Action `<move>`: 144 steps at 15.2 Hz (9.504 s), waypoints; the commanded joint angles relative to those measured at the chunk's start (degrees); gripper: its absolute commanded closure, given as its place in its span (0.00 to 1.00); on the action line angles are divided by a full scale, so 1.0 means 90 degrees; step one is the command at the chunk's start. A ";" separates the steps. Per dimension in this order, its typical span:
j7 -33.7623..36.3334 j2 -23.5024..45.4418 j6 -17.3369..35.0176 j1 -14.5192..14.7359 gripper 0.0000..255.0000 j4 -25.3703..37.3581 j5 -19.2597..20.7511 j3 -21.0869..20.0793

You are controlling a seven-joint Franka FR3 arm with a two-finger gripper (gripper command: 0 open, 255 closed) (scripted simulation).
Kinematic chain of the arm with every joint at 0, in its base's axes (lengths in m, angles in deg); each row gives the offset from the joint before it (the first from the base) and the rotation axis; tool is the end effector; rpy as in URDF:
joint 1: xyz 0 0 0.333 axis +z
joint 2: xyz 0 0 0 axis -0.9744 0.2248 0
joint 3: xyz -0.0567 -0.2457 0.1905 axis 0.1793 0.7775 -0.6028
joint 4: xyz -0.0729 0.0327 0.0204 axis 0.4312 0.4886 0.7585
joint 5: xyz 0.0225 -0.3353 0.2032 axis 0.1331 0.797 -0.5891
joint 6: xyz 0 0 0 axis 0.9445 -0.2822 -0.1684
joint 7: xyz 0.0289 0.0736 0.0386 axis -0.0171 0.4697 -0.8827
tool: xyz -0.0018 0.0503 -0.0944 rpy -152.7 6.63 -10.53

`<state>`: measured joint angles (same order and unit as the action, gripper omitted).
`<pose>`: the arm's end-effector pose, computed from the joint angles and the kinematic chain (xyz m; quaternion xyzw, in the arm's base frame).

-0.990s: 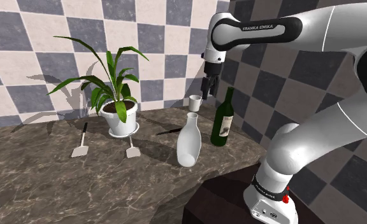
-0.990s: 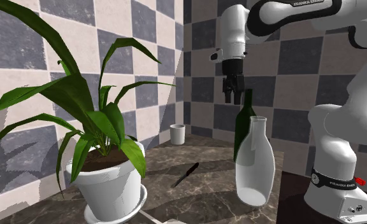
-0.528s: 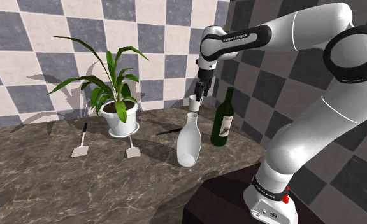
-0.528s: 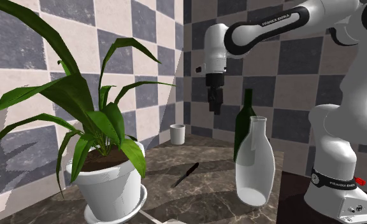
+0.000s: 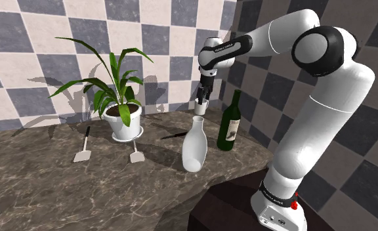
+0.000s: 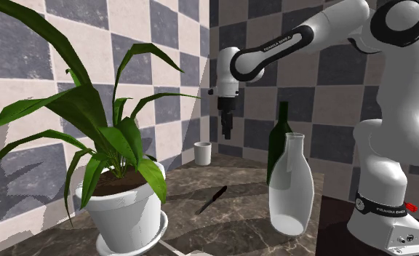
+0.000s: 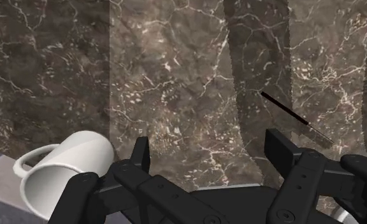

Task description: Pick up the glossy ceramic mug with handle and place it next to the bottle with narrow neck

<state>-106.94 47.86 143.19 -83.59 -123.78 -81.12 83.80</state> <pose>0.4974 -0.1687 0.4555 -0.9988 -0.0490 -0.0052 0.0016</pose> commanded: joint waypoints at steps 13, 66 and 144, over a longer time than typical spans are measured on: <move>-0.0854 0.2882 0.0726 -0.0590 0.00 0.2426 -0.0610 0.0292; -0.0792 0.2520 -0.1055 -0.0605 1.00 0.3858 -0.0482 0.0355; 0.5959 -0.0599 -0.3487 0.2602 1.00 0.2977 -0.0001 -0.3212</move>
<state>-55.26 42.57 111.78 -60.90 -96.81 -80.93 56.04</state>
